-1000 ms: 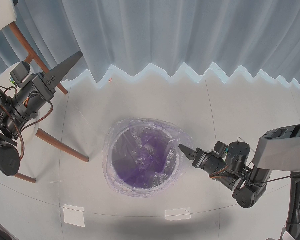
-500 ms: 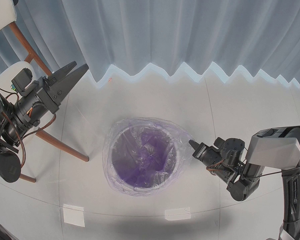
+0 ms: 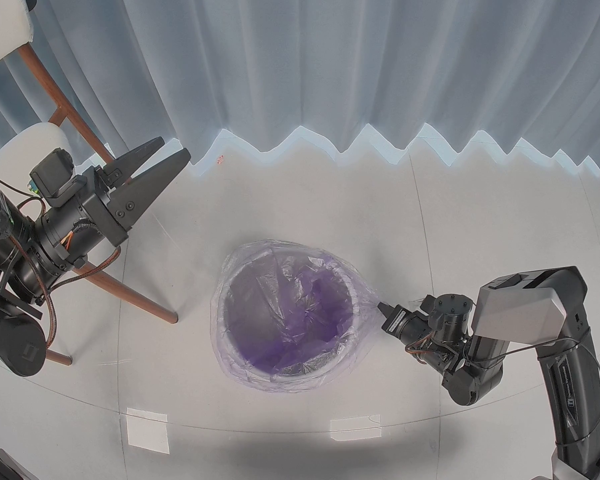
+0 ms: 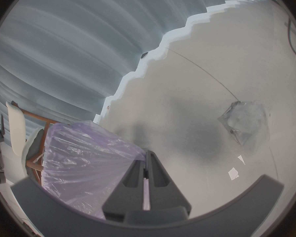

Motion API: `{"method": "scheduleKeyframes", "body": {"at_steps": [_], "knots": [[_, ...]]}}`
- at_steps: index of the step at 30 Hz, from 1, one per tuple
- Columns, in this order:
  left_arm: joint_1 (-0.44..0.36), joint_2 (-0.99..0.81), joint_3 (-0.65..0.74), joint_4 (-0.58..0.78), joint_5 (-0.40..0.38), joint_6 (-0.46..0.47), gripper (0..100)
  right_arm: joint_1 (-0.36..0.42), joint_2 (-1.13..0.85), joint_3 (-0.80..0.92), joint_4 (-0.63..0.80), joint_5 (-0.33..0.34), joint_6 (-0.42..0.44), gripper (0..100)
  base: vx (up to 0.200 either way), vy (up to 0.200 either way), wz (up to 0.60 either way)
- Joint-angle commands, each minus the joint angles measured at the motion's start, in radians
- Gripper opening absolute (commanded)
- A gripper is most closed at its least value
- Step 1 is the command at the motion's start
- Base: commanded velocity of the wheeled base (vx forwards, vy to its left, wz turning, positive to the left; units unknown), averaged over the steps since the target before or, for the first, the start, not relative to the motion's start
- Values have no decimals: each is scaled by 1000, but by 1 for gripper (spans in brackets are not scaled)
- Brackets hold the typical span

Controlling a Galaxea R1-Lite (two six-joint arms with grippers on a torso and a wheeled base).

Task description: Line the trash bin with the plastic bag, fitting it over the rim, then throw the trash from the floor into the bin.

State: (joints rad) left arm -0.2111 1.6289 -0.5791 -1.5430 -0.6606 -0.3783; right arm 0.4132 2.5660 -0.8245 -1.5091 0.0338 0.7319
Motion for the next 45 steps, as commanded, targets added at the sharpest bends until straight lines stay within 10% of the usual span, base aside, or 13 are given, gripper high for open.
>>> {"method": "scheduleKeyframes", "body": {"at_steps": [1,4,5,13,21,45], "knots": [[-2,0,2,0,-1,-1,100,-4,45,-13,0,0,-3,0,0,0,0],[-4,2,4,0,-1,-1,100,-2,34,-1,-9,0,-3,0,0,0,0],[-4,2,4,0,-1,-1,100,-2,33,1,-11,0,-3,100,0,0,0],[-4,0,4,0,-1,-1,100,58,-230,344,-60,1,132,100,0,0,0],[-17,-1,16,-2,1,2,100,213,-247,648,-62,-6,6,100,0,0,0],[-17,2,21,0,-1,2,100,368,-89,324,-62,-22,-78,100,0,0,0]]}}
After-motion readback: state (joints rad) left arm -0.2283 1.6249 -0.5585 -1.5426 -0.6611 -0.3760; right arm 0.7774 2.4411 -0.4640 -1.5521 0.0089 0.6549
